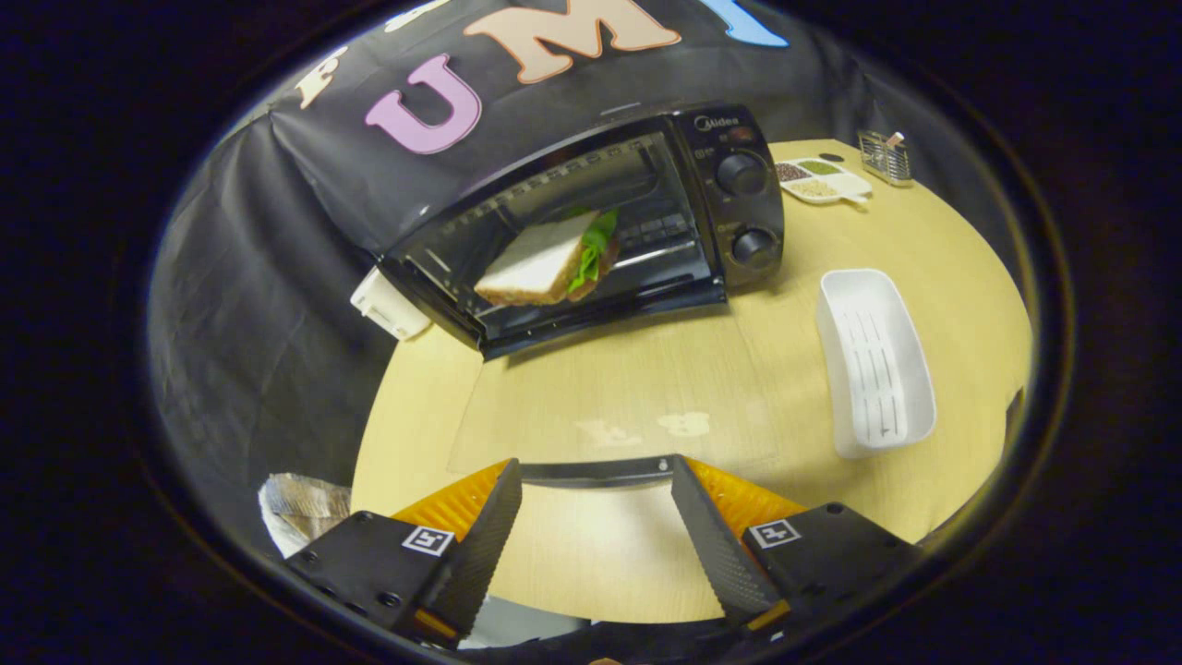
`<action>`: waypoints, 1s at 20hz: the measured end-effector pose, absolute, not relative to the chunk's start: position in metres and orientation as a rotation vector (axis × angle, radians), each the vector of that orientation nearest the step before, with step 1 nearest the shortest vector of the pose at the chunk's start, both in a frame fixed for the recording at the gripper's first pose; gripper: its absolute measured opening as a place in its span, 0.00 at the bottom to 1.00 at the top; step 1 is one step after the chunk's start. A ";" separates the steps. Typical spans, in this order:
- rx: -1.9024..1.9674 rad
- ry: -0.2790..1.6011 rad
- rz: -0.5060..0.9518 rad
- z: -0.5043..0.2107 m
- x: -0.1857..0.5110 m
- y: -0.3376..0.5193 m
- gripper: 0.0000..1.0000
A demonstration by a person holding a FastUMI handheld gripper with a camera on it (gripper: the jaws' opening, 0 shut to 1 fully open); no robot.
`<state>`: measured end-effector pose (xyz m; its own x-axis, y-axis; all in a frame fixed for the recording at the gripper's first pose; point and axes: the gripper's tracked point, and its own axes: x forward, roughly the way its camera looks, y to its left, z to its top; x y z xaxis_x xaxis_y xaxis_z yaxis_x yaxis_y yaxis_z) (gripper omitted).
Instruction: Open the toaster oven, put the food inside, and close the toaster oven door.
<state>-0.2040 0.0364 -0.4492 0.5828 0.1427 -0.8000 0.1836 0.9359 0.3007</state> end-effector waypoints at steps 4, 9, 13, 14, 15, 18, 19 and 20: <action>0.308 1.029 -0.051 -0.471 -0.219 0.026 0.99; 0.119 1.105 -0.094 -0.499 -0.229 0.001 1.00; 0.019 1.117 -0.141 -0.502 -0.227 -0.022 1.00; 0.017 1.112 -0.145 -0.500 -0.225 -0.023 1.00; 0.021 1.106 -0.153 -0.501 -0.222 -0.027 1.00; 0.023 1.097 -0.173 -0.496 -0.219 -0.032 1.00; 0.021 1.092 -0.172 -0.494 -0.217 -0.033 1.00; 0.014 1.084 -0.174 -0.493 -0.216 -0.034 1.00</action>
